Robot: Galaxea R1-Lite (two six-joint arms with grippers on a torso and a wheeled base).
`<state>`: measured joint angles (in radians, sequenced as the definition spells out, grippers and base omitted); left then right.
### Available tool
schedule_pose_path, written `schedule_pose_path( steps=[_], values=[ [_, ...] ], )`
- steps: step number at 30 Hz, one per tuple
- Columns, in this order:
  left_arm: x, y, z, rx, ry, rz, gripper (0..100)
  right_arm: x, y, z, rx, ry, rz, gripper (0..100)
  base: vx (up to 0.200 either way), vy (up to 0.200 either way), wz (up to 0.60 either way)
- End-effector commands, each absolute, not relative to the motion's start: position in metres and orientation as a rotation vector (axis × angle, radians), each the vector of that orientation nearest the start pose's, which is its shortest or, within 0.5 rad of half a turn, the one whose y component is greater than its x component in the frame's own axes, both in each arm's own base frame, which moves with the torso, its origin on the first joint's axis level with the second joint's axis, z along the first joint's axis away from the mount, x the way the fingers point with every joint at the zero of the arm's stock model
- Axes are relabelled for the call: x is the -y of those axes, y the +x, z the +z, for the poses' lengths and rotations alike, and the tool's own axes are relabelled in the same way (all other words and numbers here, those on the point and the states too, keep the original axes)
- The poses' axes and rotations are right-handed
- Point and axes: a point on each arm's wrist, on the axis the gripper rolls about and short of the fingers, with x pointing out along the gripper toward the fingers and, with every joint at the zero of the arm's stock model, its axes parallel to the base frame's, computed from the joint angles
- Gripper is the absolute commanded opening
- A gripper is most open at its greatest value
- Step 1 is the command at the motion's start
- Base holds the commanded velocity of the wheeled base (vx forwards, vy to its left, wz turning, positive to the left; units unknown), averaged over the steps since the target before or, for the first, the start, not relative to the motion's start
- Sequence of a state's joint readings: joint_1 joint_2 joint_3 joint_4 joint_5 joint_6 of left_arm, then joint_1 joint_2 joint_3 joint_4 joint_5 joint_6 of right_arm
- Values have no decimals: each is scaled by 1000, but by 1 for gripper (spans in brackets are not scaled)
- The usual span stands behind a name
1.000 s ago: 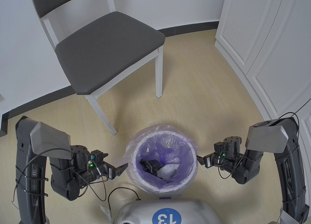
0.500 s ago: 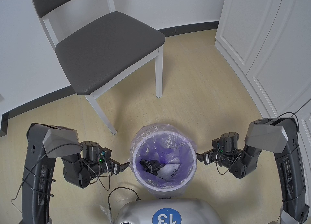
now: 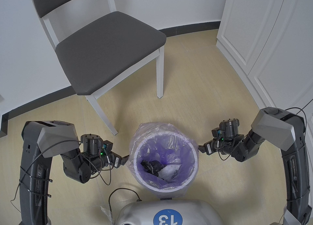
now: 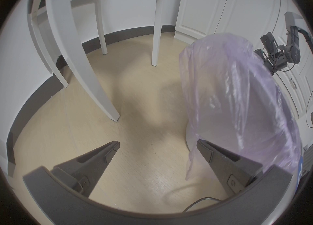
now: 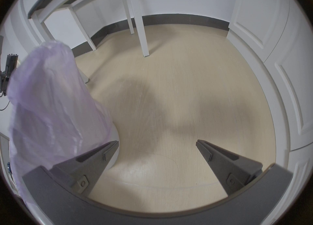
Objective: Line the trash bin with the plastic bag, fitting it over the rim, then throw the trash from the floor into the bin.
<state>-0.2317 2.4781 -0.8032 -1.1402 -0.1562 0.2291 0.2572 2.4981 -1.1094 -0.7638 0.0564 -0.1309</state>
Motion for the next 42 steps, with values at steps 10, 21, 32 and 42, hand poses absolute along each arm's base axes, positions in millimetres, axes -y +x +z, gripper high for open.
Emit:
schedule_pose_path(
  steps=[10, 21, 32, 42],
  values=[
    [67, 288, 18, -371, 267, -330, 100, -82, 359, 30, -446, -153, 330, 100, 0, 0, 0],
    [70, 229, 85, -153, 249, -376, 100, -72, 314, 93, -319, -156, 270, 100, 0, 0, 0],
    [60, 197, 182, 53, 226, -351, 100, -61, 282, 162, -289, -59, 169, 100, 0, 0, 0],
    [29, 161, 272, 30, 153, -186, 100, -53, 281, 219, -189, 19, 56, 100, 0, 0, 0]
  ],
)
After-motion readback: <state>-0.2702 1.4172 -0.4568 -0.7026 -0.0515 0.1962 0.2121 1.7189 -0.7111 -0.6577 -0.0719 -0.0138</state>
